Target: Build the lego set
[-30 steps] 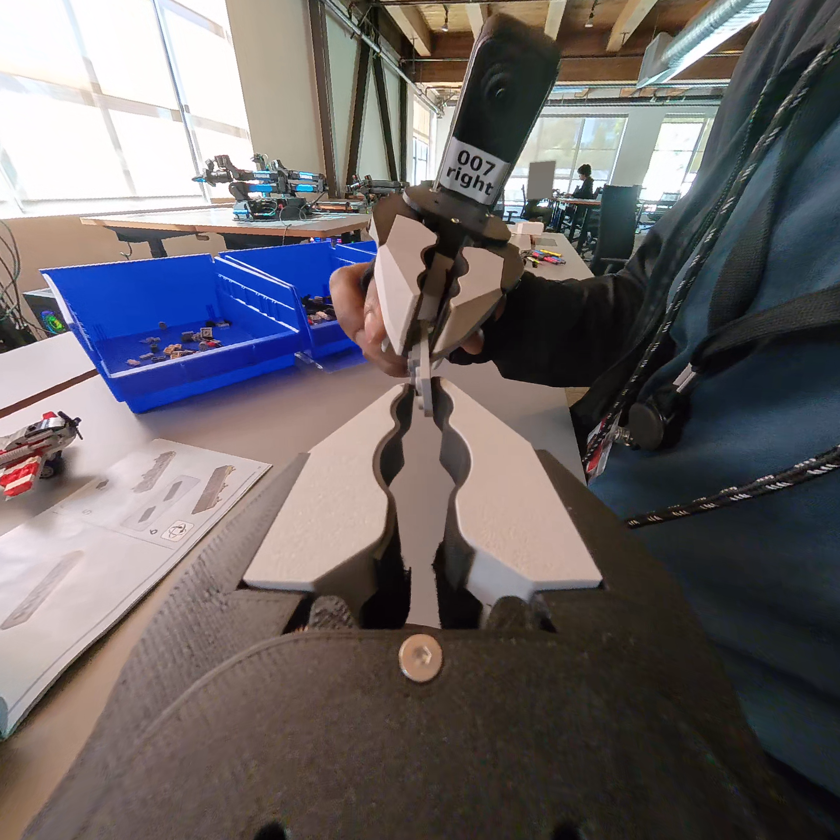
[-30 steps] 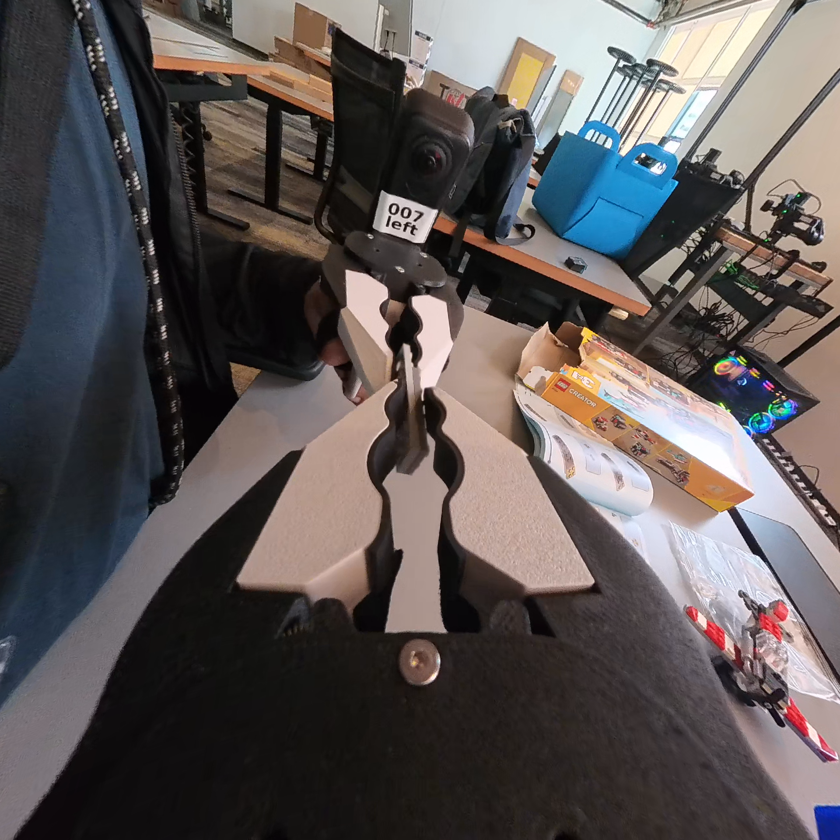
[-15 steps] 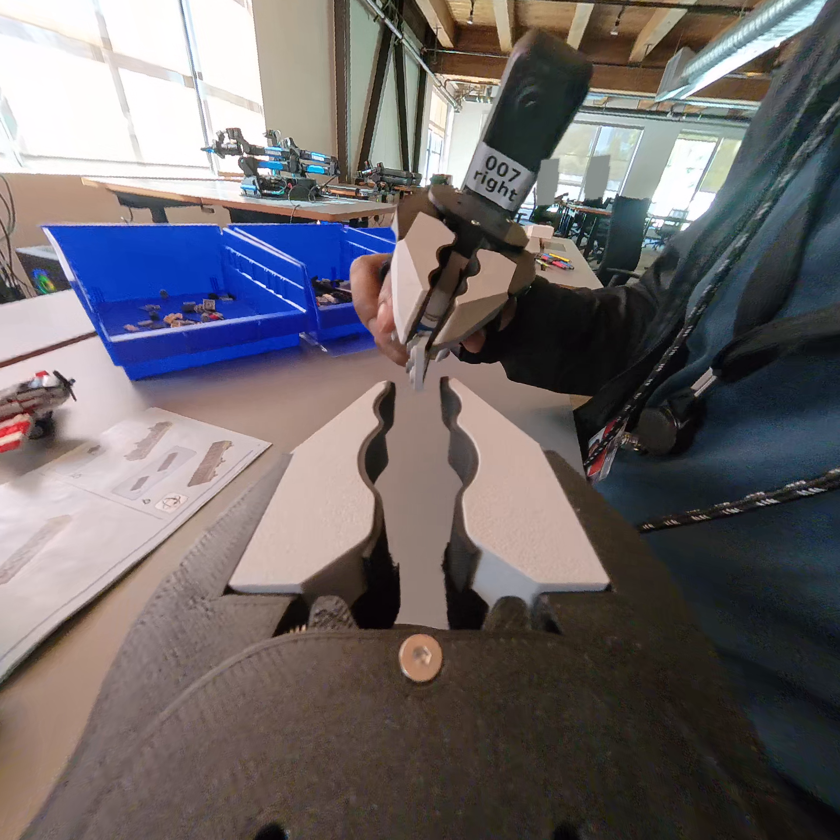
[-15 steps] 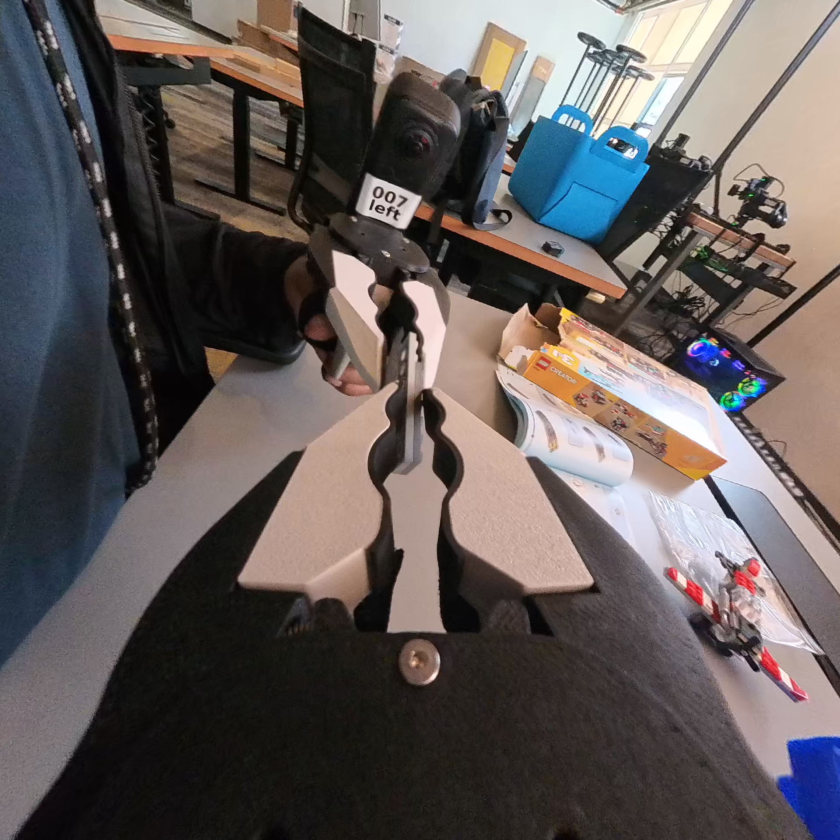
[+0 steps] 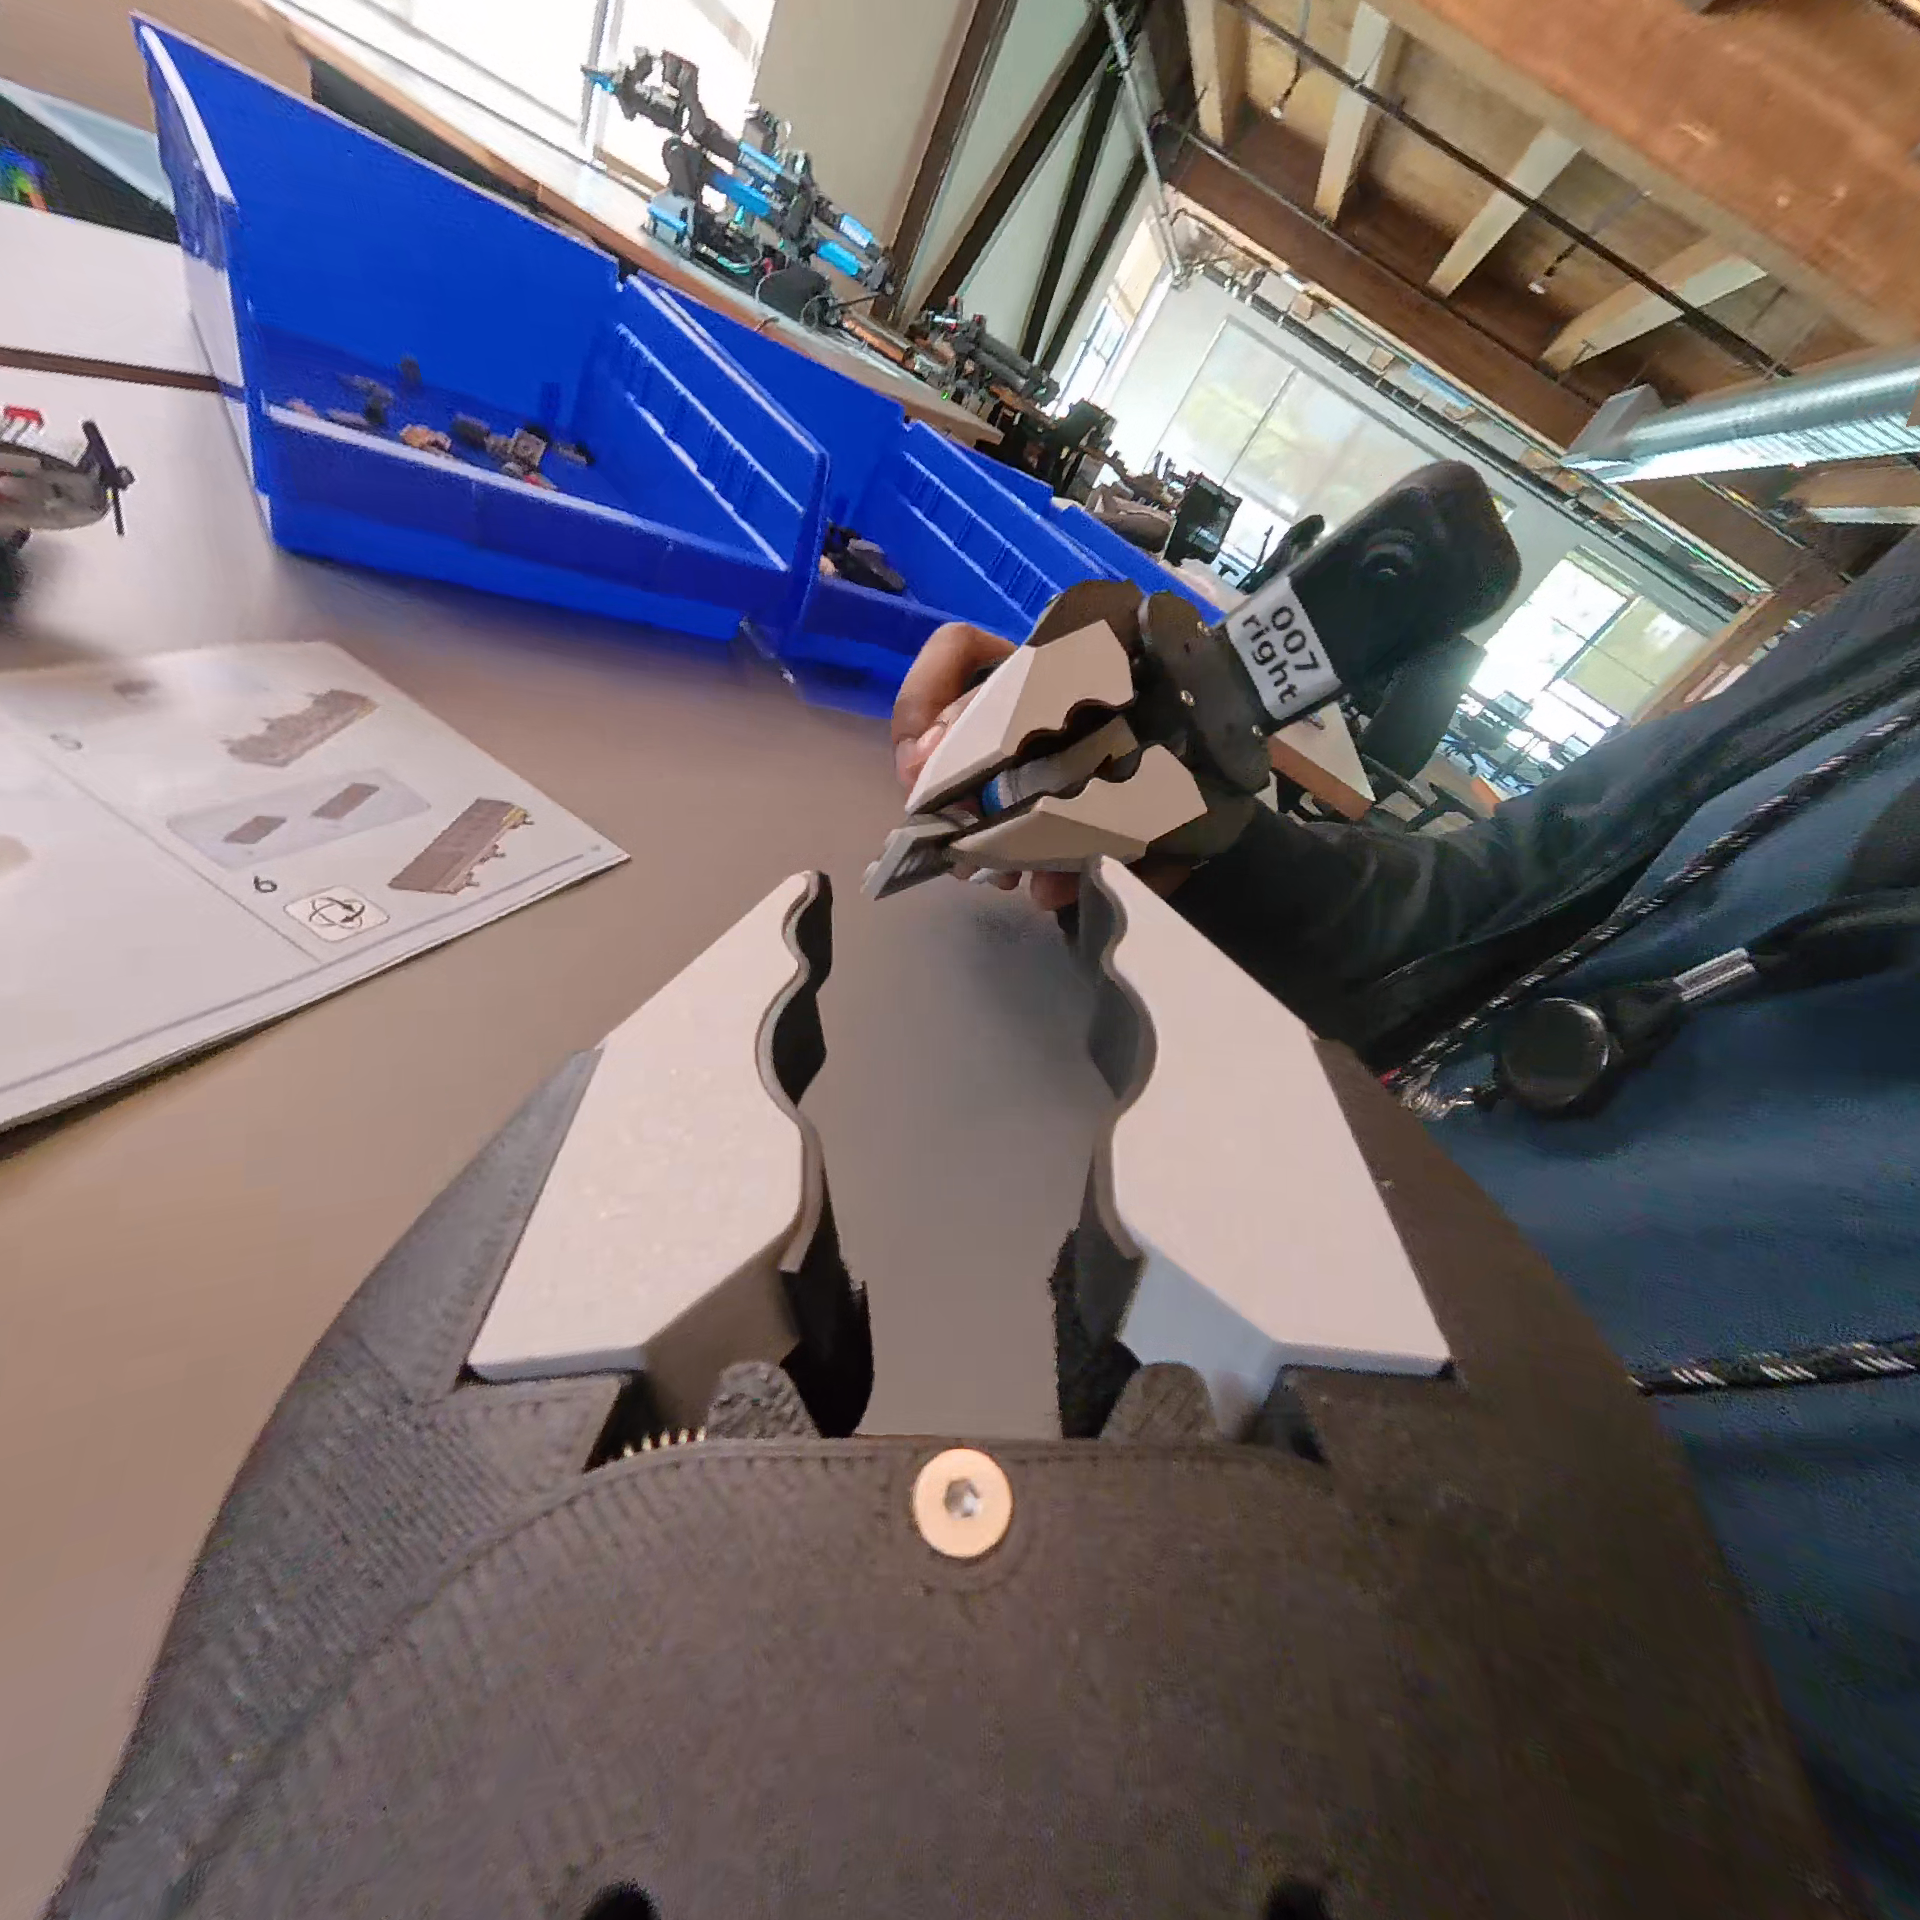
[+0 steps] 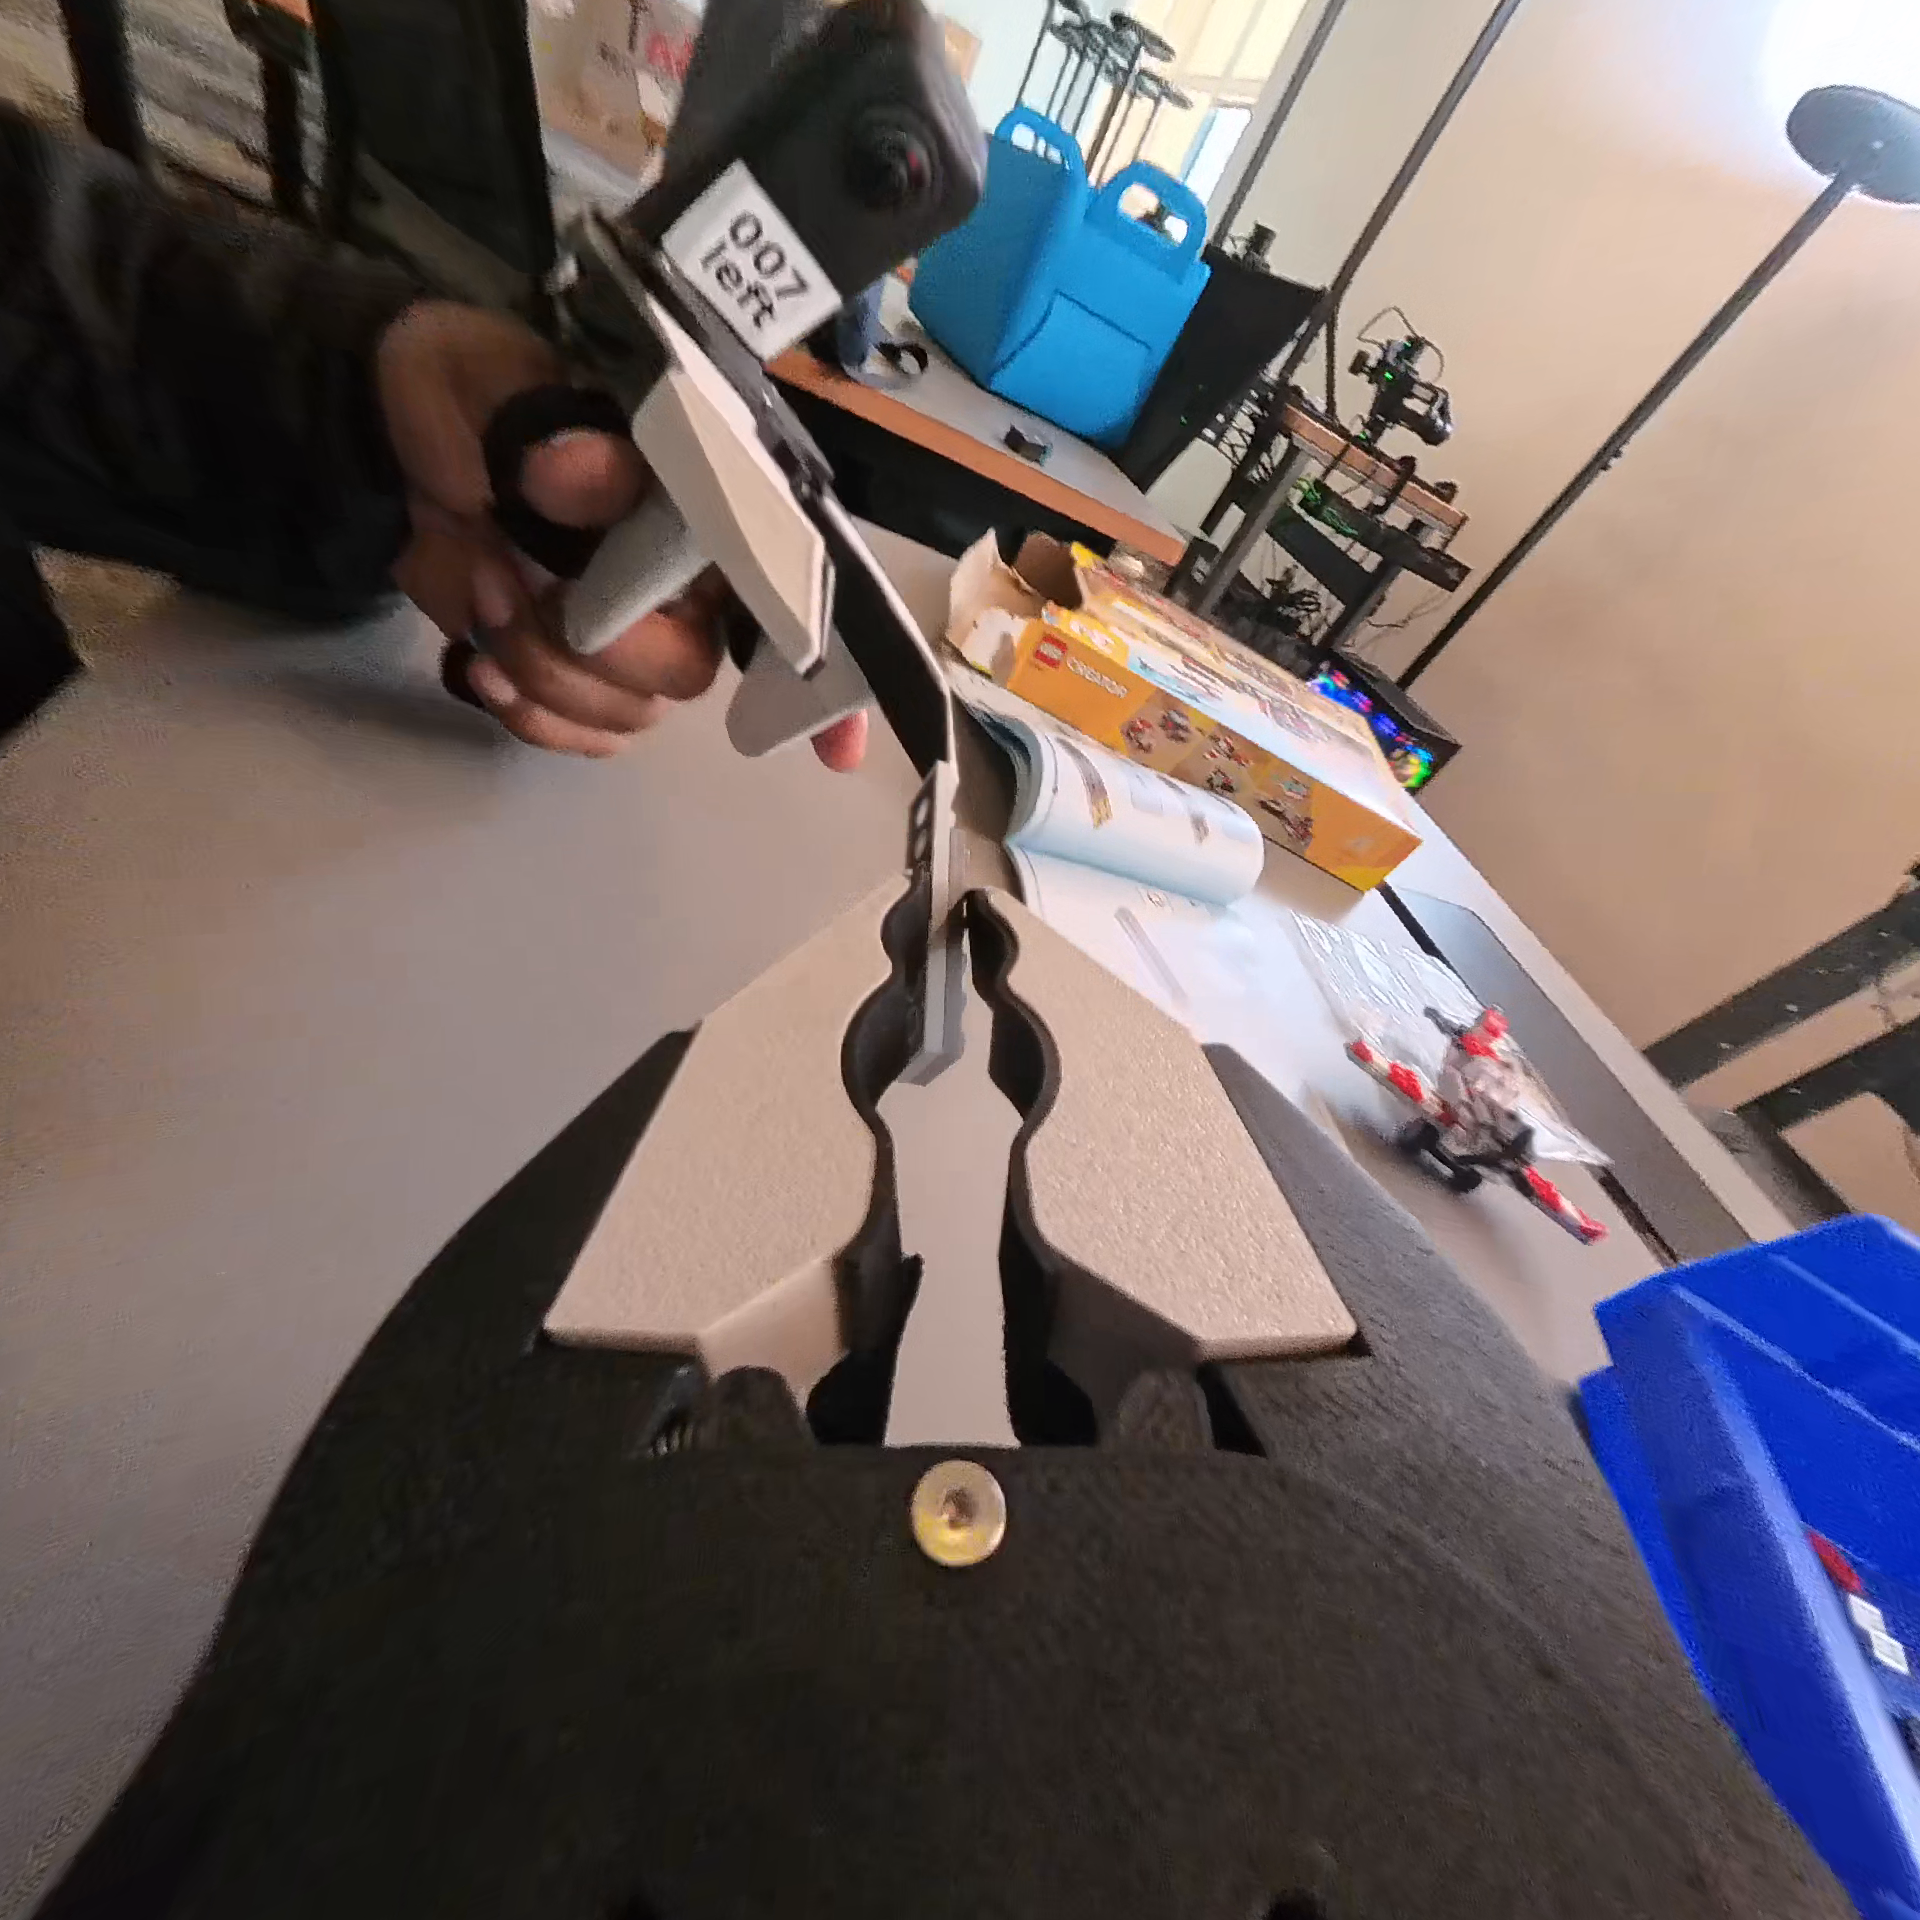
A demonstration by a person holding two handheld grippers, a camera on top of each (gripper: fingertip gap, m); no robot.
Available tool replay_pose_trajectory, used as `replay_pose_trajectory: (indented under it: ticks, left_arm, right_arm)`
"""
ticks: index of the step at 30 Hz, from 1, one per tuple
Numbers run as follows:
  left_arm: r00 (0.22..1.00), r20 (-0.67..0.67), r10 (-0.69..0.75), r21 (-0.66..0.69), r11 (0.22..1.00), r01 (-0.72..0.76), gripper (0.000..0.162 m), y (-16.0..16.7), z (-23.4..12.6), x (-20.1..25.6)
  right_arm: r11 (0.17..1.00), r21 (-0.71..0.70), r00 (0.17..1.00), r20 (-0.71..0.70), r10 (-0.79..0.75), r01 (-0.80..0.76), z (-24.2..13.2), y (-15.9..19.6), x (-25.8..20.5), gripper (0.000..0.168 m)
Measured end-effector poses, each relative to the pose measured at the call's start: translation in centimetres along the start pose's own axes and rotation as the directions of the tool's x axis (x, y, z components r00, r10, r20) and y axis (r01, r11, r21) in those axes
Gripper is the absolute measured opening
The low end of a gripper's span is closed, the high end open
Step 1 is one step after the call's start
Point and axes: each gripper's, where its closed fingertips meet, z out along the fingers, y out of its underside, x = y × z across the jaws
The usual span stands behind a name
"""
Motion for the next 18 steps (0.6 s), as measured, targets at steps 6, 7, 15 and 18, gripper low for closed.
replay_pose_trajectory:
  ticks: [6, 7, 15, 18]
  left_arm:
    - [0.997, 0.080, -0.010, 0.008, 1.000, 0.010, 0.048, -0.1, 0.6, -1.4]
    - [0.994, 0.105, -0.001, 0.007, 1.000, 0.000, 0.048, -0.1, 0.7, -1.9]
    - [0.973, 0.221, 0.071, 0.025, 0.997, -0.078, 0.047, -1.0, 1.5, -3.9]
    - [0.975, 0.216, 0.051, 0.001, 0.999, -0.053, 0.047, -0.5, 1.8, -4.2]
  right_arm:
    - [0.996, -0.066, 0.995, -0.078, -0.069, 0.064, -0.2, 2.2, 1.0, 0.007]
    - [0.997, -0.063, 0.995, -0.080, -0.059, 0.054, -0.2, 2.4, 1.1, 0.007]
    - [0.992, -0.100, 0.994, -0.071, -0.077, 0.070, 0.3, 3.6, 1.1, 0.007]
    - [0.985, -0.135, 0.992, -0.060, -0.113, 0.104, 0.7, 4.0, 0.7, 0.007]
